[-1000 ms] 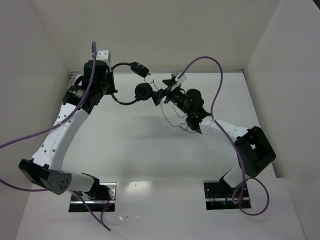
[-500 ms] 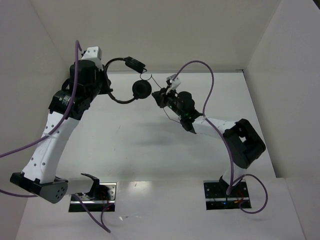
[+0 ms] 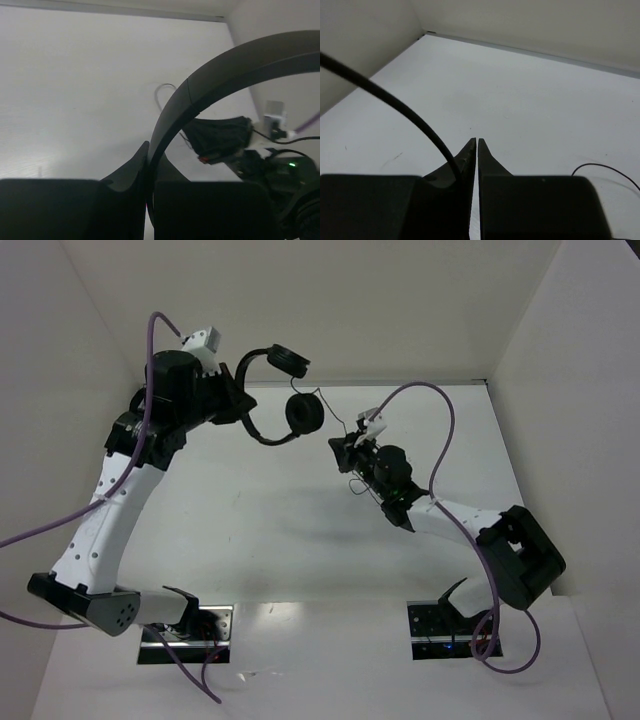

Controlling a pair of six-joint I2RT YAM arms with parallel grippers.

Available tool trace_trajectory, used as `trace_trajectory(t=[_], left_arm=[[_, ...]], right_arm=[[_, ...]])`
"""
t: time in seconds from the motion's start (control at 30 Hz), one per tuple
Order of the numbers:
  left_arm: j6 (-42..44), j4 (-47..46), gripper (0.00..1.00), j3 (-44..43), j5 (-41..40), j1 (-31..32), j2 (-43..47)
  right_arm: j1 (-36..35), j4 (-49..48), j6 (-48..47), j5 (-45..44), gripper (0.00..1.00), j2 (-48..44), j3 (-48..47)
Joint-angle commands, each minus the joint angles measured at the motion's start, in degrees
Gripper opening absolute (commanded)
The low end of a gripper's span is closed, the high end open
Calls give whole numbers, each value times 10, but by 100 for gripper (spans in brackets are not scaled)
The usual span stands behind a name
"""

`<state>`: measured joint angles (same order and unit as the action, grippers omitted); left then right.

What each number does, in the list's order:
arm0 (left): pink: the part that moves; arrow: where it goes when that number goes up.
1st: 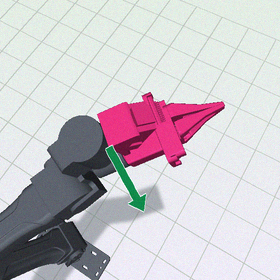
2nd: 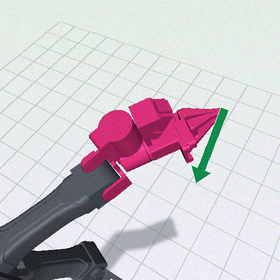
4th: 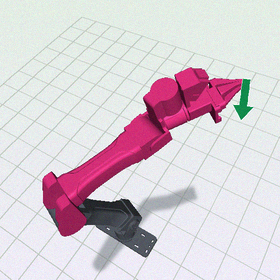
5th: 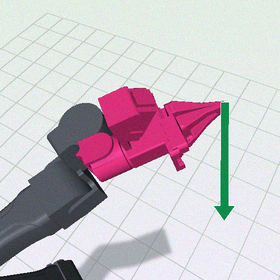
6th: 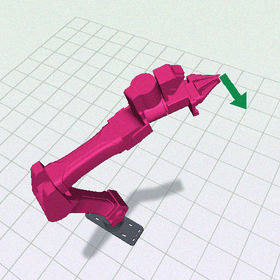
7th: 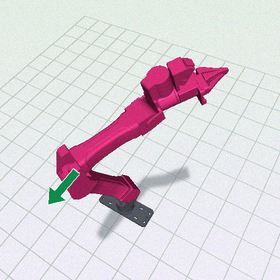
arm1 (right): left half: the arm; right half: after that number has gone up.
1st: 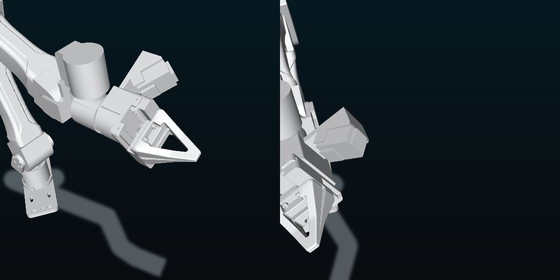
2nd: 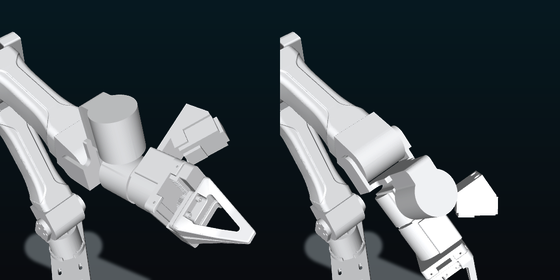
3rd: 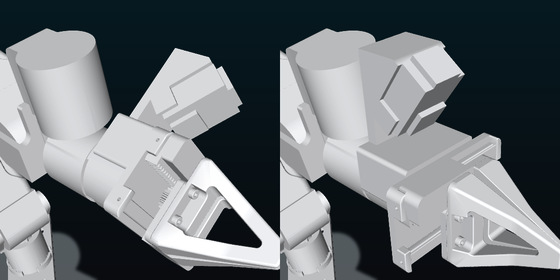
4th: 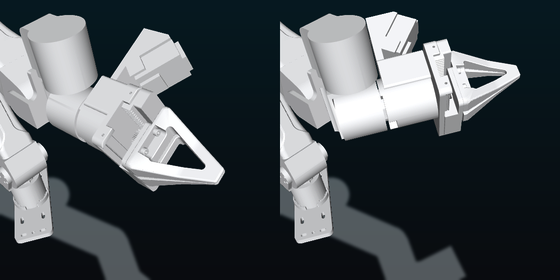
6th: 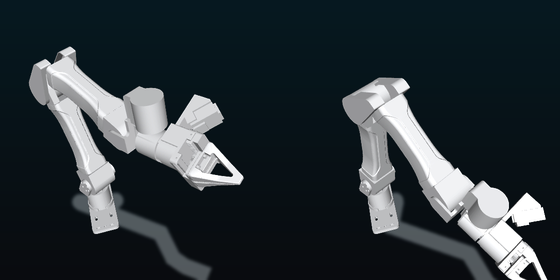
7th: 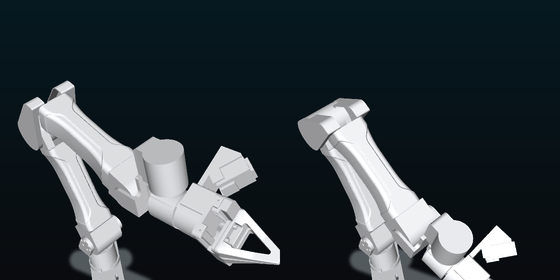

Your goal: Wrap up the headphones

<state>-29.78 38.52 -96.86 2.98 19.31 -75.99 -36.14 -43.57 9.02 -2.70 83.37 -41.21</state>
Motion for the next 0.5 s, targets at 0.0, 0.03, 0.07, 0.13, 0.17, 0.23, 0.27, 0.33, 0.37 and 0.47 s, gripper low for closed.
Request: trace_trajectory(t=[0.0,0.03,0.07,0.13,0.17,0.23,0.27,0.33,0.37,0.47], left_arm=[[-63,-67,0,-18,146,-1,18],[-84,-78,0,-18,163,-1,18],[-95,-90,0,5,197,-1,28],[-122,-141,0,33,228,-1,53],[-150,-160,0,48,264,-1,62],[-171,-180,0,74,287,-1,74],[-183,-180,0,80,309,-1,74],[-188,-190,0,104,325,-1,92],[-196,-199,0,116,353,-1,98],[-196,-205,0,149,413,-1,110]], right_arm=[[-5,-61,-14,-30,8,-24,24],[-5,-61,-14,-40,7,-24,24],[1,-61,-19,-47,4,-18,29],[7,-70,-19,-52,1,-9,29],[16,-70,-12,-52,1,-2,29],[26,-76,-1,-63,1,5,34],[32,-76,8,-63,1,10,34],[40,-90,8,-63,1,16,34],[40,-90,3,-52,1,16,27],[40,-96,-2,-25,1,43,2]])
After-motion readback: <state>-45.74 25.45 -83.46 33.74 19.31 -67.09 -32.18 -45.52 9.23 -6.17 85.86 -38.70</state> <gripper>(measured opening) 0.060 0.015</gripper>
